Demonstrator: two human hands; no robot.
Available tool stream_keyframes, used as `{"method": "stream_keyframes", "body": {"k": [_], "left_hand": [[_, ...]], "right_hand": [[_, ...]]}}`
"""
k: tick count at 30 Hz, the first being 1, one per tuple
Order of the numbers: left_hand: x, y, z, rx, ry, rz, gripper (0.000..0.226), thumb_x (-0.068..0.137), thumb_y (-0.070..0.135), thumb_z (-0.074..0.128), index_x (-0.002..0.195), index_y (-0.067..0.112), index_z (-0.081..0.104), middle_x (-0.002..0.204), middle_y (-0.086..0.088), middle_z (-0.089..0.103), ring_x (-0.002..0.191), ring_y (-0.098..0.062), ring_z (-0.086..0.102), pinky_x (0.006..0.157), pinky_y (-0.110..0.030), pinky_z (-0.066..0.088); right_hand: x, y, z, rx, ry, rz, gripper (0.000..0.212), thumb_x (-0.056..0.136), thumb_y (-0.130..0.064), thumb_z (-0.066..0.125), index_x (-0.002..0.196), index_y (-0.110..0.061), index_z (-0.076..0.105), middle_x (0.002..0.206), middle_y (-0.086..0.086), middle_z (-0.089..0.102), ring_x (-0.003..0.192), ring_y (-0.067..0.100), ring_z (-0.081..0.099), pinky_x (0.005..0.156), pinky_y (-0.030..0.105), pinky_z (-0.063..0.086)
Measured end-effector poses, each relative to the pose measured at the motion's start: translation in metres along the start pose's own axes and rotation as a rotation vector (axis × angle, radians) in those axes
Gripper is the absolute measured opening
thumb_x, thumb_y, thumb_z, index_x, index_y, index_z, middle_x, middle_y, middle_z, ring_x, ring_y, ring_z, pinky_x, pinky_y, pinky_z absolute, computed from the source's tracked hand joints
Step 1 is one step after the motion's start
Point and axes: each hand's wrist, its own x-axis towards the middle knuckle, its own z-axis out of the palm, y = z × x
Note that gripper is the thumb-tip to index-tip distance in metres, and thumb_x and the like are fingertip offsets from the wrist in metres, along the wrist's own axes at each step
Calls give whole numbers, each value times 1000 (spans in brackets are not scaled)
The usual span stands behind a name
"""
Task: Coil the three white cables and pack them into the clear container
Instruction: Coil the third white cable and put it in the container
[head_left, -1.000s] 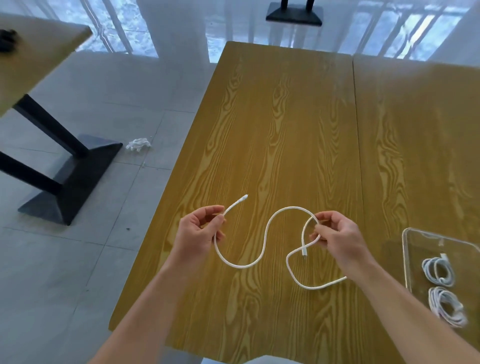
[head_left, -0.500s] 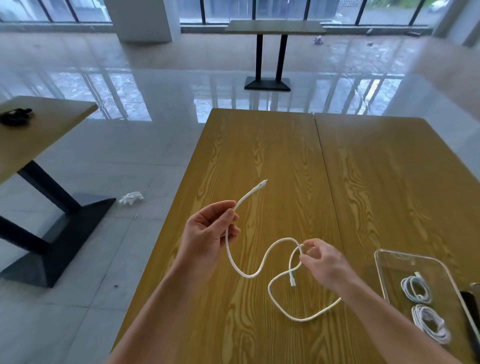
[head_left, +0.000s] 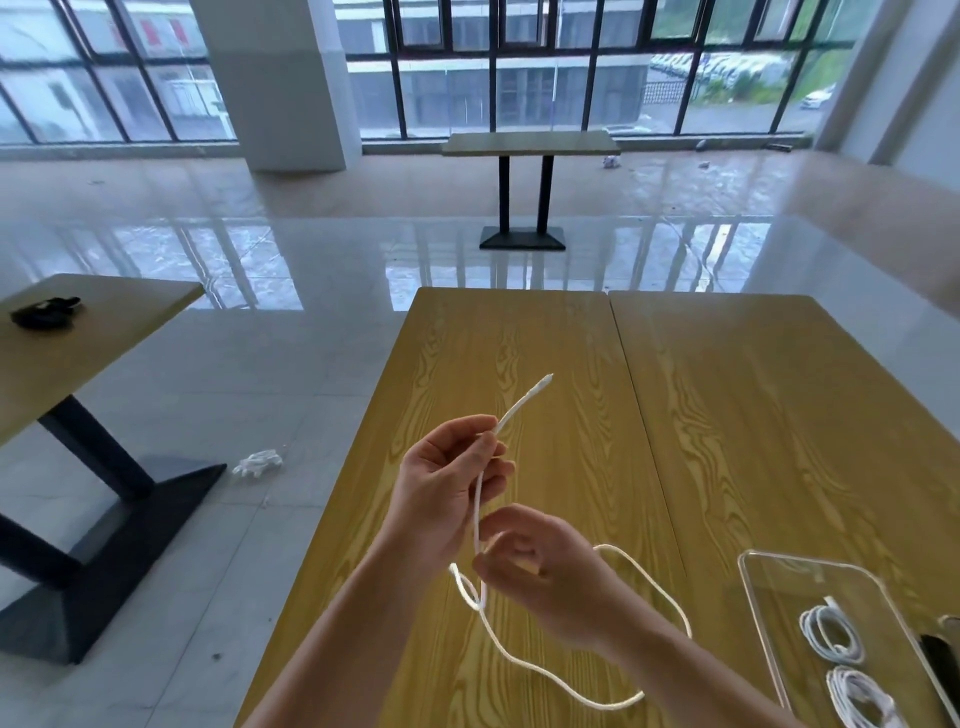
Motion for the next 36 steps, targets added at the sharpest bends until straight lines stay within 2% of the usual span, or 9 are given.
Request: {"method": "stream_keyframes", "body": {"k": [4,6,9,11,19,25,28,31,36], "left_hand": [[2,9,-3,-75,-11,1,14,90,-1,60,98,6,69,70,-9,67,58,-16,65,52,-24,53],[3,12,-4,-93,-16,-7,15,88,1,62,99,7,70,70,-10,67,57,-17,64,51,-26,53],[9,16,-6,-149,-6,-37,16,91,3,58,104,6,68,73,-12,67,57,-19,64,50,-28,55],[15,19,-7,-172,52,-71,16,96,7,55,106,4,67,75,-14,68,59,-19,66,51,-28,56],[43,20,-21,-235,239,-235,15,98,15,56,102,1,59,81,-14,72,56,-16,69,49,-26,55],[50,25,-26,-267,208,-327,26,103,19,44,99,3,64,58,-2,51,42,-9,46,40,-21,43],[52,26,-25,-136,200,-325,33,104,25,41,97,4,65,55,2,39,40,-6,30,33,-18,29],[53,24,-22,76,202,-278,33,105,25,43,102,3,67,55,3,38,42,-6,30,34,-18,29],[52,15,-13,403,146,-197,29,104,24,47,103,6,69,57,3,39,45,-8,33,38,-21,35]], "right_hand": [[6,-13,1,130,21,18,17,89,-27,72,103,-33,65,96,5,73,93,20,71,87,33,57],[10,-18,2,134,11,-8,15,91,-28,68,103,-37,65,85,3,73,78,19,70,77,30,56],[13,-21,3,105,80,-56,7,97,-26,61,99,-31,67,58,-4,53,51,12,45,50,25,39],[11,-21,0,79,125,-71,11,98,-29,59,90,-31,66,54,-6,42,47,11,34,45,25,30],[-4,-27,-16,-177,112,-107,14,98,-32,58,91,-27,69,51,-10,44,46,6,35,44,23,32],[-17,-29,-24,-368,-10,-96,20,99,-36,55,105,-27,72,57,-8,48,46,5,40,48,21,36],[-26,-38,-30,-441,-94,-113,21,99,-33,54,113,-30,69,59,-7,50,48,5,43,47,22,37],[-32,-55,-40,-496,-137,-143,15,97,-25,52,96,-18,65,63,4,53,51,9,42,52,39,43],[-32,-83,-59,-572,-118,-218,16,100,-23,53,98,-21,69,66,2,61,51,7,48,50,25,43]]}}
